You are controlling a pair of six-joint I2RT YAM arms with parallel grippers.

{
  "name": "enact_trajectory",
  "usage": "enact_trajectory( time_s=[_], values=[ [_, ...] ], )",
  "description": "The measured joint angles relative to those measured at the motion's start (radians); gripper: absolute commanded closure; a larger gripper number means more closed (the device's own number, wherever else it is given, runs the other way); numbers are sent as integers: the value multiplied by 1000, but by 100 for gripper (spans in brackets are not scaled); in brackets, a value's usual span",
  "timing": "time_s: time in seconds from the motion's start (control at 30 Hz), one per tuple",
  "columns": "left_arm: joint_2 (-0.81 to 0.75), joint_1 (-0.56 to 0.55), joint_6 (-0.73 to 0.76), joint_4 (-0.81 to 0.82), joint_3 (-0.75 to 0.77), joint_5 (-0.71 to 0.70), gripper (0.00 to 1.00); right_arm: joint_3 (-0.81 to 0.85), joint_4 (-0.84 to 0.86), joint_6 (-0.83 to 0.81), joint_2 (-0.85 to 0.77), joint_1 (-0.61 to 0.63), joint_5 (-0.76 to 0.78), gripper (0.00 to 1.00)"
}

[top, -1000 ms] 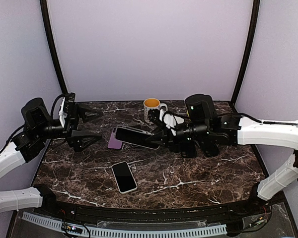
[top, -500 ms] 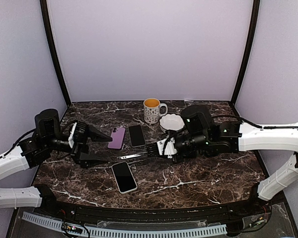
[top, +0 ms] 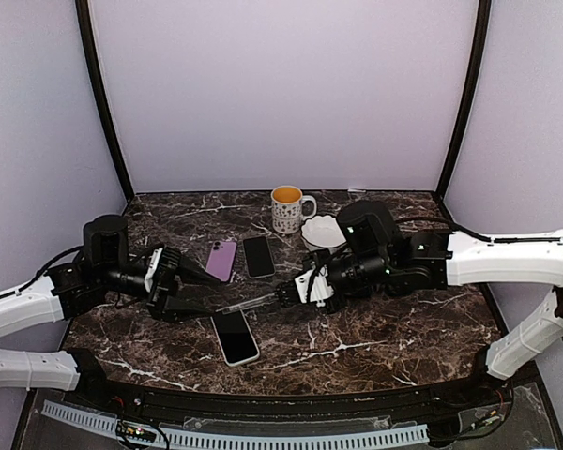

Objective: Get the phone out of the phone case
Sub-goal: Remove the top left corner of the phone case.

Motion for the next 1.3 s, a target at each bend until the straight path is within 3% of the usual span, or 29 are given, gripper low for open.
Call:
enact_trajectory(
  time_s=[0.2,1.3],
  values=[
    [0,-24,23,0,-17,-8,46,24,-1,-1,19,0,-14,100],
    [35,-75,74,0,-21,-68,78,61,-11,2,51,14,-11,100]
  ],
)
